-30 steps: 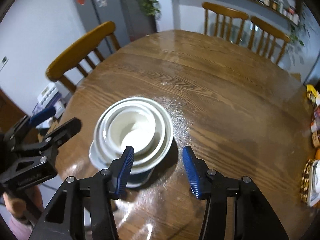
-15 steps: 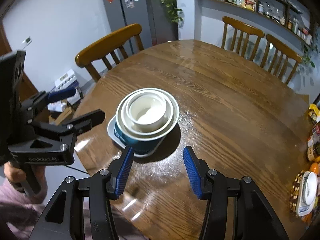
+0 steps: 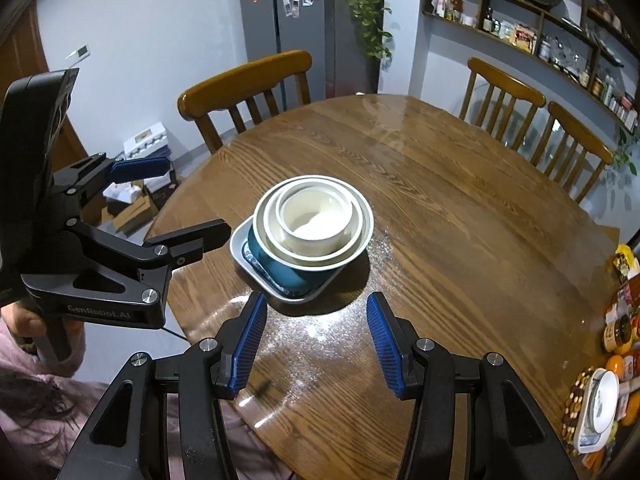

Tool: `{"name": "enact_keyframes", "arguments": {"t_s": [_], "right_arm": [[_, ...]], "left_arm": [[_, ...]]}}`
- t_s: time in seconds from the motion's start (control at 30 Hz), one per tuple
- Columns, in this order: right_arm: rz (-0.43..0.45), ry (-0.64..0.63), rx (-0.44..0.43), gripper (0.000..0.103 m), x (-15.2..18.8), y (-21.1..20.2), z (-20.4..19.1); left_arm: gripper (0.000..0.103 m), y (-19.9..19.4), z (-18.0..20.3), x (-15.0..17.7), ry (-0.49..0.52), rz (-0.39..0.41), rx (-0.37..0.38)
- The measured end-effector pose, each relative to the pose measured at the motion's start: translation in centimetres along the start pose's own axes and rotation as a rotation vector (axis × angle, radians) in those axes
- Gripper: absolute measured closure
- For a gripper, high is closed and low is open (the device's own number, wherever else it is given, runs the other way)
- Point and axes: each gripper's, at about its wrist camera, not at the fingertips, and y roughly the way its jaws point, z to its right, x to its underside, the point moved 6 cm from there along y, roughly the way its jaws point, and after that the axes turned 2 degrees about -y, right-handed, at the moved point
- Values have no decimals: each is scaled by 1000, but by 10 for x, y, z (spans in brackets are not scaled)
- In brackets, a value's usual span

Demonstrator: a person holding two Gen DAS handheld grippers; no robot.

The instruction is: Organize plates and bowls

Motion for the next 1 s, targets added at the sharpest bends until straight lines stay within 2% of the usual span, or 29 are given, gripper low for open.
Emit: {"name": "enact_keyframes", "arguments": {"t_s": [1.0], "right_arm": [[-11,20,8,50,0,2,7]], "left_arm": [[1,6,8,-9,20,9,11]]}}
